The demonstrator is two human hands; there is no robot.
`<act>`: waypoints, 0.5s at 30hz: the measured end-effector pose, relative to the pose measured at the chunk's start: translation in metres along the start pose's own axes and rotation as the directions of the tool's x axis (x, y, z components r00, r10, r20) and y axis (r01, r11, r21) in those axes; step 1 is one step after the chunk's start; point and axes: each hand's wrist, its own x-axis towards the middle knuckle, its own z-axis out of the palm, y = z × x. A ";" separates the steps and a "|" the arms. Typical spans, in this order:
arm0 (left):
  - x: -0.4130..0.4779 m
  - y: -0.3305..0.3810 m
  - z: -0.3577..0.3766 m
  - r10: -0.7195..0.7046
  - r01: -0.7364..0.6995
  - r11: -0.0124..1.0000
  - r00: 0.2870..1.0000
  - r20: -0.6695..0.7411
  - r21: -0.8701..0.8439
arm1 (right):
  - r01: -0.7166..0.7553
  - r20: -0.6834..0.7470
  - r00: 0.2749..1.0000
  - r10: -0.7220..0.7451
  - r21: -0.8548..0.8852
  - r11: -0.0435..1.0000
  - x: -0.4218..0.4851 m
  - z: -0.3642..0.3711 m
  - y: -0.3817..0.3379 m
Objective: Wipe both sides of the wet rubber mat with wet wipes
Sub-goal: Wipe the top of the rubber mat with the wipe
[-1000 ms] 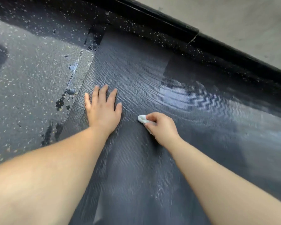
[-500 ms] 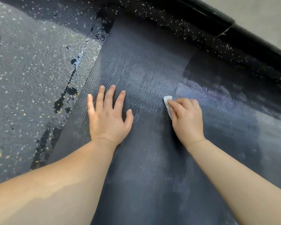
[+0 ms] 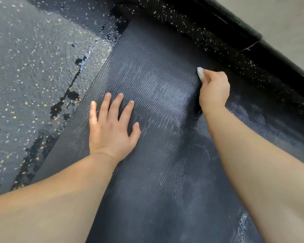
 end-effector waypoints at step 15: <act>0.001 -0.001 0.003 0.012 -0.011 1.000 1.000 -0.010 0.011 | 0.390 0.059 0.920 -0.388 -0.030 0.920 0.022 -0.003 0.002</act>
